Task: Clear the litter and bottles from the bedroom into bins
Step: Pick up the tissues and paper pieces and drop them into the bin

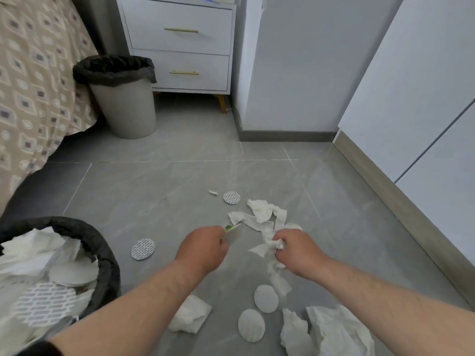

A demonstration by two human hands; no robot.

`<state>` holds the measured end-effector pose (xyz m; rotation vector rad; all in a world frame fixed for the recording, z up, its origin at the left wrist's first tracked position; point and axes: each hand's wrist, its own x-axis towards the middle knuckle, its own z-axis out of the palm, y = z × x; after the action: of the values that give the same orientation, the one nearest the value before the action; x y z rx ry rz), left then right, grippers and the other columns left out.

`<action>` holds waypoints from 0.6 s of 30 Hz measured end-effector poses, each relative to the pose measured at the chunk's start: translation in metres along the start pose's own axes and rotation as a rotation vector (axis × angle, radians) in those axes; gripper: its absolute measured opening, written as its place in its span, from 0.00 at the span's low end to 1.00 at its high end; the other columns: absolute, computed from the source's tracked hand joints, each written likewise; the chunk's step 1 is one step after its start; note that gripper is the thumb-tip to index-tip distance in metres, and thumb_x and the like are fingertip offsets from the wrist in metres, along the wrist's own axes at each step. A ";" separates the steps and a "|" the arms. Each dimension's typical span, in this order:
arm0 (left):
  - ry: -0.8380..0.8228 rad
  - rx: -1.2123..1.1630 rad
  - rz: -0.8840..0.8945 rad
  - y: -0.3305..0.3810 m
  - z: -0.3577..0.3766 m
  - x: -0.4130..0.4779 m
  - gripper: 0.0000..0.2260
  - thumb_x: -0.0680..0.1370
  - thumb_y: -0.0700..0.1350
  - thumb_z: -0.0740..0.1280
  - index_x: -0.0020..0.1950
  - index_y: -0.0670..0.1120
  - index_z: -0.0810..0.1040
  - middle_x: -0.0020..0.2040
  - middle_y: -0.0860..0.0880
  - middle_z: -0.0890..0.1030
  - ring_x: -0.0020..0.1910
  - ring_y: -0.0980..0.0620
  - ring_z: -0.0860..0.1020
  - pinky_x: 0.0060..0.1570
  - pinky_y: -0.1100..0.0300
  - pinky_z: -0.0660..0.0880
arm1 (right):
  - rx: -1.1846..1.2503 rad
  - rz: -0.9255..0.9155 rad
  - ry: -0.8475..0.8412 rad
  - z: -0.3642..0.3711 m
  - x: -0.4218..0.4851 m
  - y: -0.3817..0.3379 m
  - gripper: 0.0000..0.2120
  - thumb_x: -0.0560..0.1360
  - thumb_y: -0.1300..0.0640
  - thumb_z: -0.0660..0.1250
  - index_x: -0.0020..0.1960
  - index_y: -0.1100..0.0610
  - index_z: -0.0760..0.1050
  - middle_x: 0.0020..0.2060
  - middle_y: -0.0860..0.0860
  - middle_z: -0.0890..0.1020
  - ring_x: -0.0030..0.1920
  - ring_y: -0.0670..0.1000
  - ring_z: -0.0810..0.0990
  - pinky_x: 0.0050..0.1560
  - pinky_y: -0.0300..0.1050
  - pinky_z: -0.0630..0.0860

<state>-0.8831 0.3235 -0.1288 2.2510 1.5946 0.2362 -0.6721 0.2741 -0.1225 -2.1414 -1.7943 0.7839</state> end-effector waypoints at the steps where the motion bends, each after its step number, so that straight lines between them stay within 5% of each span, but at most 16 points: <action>1: 0.033 -0.060 -0.024 0.002 -0.016 0.003 0.12 0.77 0.47 0.58 0.35 0.45 0.66 0.40 0.44 0.79 0.45 0.40 0.76 0.38 0.56 0.67 | 0.036 -0.006 0.040 -0.008 0.003 -0.014 0.11 0.69 0.66 0.63 0.35 0.50 0.74 0.30 0.43 0.74 0.32 0.43 0.72 0.29 0.33 0.65; 7: 0.244 -0.199 -0.082 -0.013 -0.133 0.001 0.08 0.73 0.42 0.61 0.34 0.42 0.71 0.29 0.48 0.72 0.34 0.43 0.72 0.28 0.59 0.64 | 0.254 -0.093 0.183 -0.051 0.008 -0.099 0.07 0.69 0.66 0.64 0.35 0.58 0.77 0.29 0.52 0.78 0.30 0.50 0.79 0.32 0.47 0.77; 9: 0.230 -0.174 -0.081 -0.027 -0.175 -0.016 0.07 0.73 0.42 0.62 0.36 0.43 0.75 0.31 0.48 0.76 0.32 0.45 0.75 0.29 0.58 0.70 | 0.303 -0.144 0.169 -0.059 0.003 -0.130 0.08 0.70 0.67 0.65 0.34 0.58 0.76 0.28 0.53 0.78 0.27 0.45 0.80 0.27 0.39 0.75; 13: 0.068 -0.169 -0.126 -0.076 -0.238 -0.066 0.07 0.73 0.42 0.63 0.36 0.46 0.78 0.33 0.48 0.80 0.29 0.48 0.78 0.32 0.55 0.78 | 0.401 -0.234 0.123 -0.057 -0.009 -0.185 0.01 0.70 0.68 0.68 0.40 0.66 0.77 0.31 0.59 0.77 0.27 0.46 0.76 0.26 0.34 0.72; 18: -0.284 -0.144 -0.305 -0.148 -0.254 -0.113 0.08 0.74 0.39 0.62 0.41 0.46 0.80 0.40 0.45 0.79 0.36 0.48 0.78 0.35 0.57 0.81 | 0.448 -0.288 0.051 -0.033 -0.025 -0.224 0.07 0.70 0.68 0.68 0.35 0.63 0.73 0.28 0.54 0.73 0.26 0.47 0.72 0.26 0.37 0.67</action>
<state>-1.1389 0.3115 0.0550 1.8108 1.6767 -0.0475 -0.8445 0.3039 0.0237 -1.5675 -1.6570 0.9392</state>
